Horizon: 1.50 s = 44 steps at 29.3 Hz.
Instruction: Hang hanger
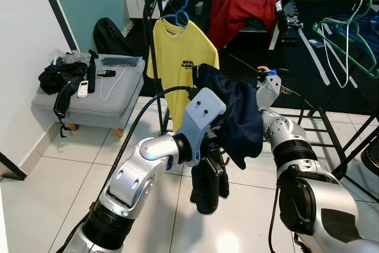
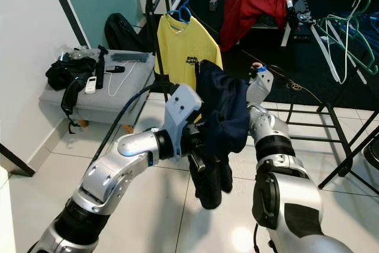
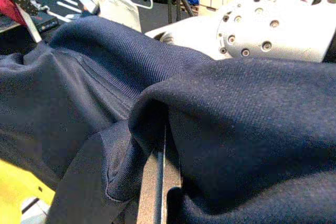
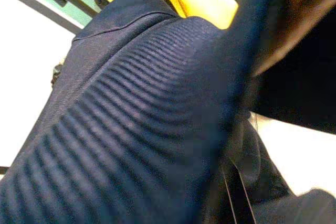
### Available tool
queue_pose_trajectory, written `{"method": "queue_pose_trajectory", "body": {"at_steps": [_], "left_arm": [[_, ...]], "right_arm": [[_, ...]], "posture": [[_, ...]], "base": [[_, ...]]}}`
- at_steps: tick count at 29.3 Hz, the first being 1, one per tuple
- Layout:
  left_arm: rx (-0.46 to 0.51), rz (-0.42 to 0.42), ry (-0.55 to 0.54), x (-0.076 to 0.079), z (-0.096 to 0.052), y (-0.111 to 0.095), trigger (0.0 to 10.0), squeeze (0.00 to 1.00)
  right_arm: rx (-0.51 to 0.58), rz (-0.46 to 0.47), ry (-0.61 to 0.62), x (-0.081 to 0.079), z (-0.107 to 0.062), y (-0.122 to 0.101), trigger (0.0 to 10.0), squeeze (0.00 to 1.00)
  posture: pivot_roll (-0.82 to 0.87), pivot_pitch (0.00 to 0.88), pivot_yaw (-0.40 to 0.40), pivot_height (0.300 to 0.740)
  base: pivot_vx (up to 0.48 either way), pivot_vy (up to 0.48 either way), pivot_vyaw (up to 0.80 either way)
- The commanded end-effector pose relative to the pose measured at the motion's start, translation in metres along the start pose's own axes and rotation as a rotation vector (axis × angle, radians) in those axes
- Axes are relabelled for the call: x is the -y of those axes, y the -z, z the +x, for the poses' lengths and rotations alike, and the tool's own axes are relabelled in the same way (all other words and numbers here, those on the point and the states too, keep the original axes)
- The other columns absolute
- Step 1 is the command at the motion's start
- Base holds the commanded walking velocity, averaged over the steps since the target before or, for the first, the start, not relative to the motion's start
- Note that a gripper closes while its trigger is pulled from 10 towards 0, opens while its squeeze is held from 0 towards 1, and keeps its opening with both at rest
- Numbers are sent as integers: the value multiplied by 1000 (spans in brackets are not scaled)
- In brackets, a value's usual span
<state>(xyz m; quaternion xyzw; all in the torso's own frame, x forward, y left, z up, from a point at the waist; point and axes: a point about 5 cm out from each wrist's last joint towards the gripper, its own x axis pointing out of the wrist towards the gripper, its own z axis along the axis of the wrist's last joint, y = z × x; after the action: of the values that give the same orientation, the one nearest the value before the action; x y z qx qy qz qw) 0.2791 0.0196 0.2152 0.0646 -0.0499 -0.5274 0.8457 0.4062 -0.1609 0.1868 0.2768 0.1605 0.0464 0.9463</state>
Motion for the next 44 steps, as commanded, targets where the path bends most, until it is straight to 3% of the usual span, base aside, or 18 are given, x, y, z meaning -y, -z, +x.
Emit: {"method": "queue_pose_trajectory", "body": {"at_steps": [1,10,11,23,24,28,29,30,31,33,34,35,36,40,41,44], "left_arm": [[-8,-6,52,10,7,3,10000,0],[-41,-33,-20,2,7,8,10000,0],[-45,-50,-36,-1,6,8,10000,1000],[-57,-38,-5,2,0,11,10000,1000],[-56,-27,-2,3,-2,11,10000,180],[-55,-20,-2,3,-4,12,10000,180],[-61,-13,-36,-3,-9,13,10000,0],[-61,-13,-36,-3,-9,13,10000,0],[-61,2,-183,-22,-16,14,10000,0],[-61,2,-183,-22,-16,14,10000,0],[-34,18,-340,-42,-24,11,10000,0],[-34,18,-340,-42,-24,11,10000,0],[-5,26,-443,-55,-29,5,10000,0],[17,29,-495,-61,-31,2,10000,0],[27,-35,-447,-54,-26,-1,10000,0],[30,-94,-375,-43,-20,-2,10000,0]], "right_arm": [[89,-37,-16,-6,-3,-22,10000,0],[98,-80,-51,-16,-2,-25,10000,0],[105,-77,-53,-18,-2,-28,10000,0],[138,-90,-91,-29,-3,-40,10000,0],[148,-112,-102,-31,-4,-41,10000,0],[153,-128,-109,-33,-4,-42,10000,0],[165,-178,-122,-37,-5,-44,10000,0],[165,-178,-122,-37,-5,-44,10000,0],[190,-281,-121,-42,-6,-45,10000,0],[190,-281,-121,-42,-6,-45,10000,0],[216,-344,-117,-46,-7,-45,10000,0],[216,-344,-117,-46,-7,-45,10000,0],[239,-409,-112,-50,-7,-44,10000,0],[252,-442,-108,-52,-8,-44,10000,0],[251,-466,-103,-53,-7,-36,10000,0],[239,-472,-92,-52,-5,-27,10000,0]], "posture": [[-53,88,21,740],[-53,89,18,740],[-53,91,15,740],[-54,92,11,740],[-56,94,11,740],[-56,94,11,740],[-56,94,11,740],[-56,94,11,740],[-51,98,7,740],[-51,98,7,740],[-49,98,6,740],[-49,98,6,740],[-50,97,4,740],[-50,97,4,740],[-52,96,4,740],[-52,96,4,740]], "base": [[0,0,0],[0,0,0],[0,0,0],[0,0,0],[0,0,0],[0,0,0],[0,0,0],[0,0,0],[0,0,0],[0,0,0],[0,0,0],[0,0,0],[0,0,0],[0,0,0],[0,0,0],[0,0,0]]}}
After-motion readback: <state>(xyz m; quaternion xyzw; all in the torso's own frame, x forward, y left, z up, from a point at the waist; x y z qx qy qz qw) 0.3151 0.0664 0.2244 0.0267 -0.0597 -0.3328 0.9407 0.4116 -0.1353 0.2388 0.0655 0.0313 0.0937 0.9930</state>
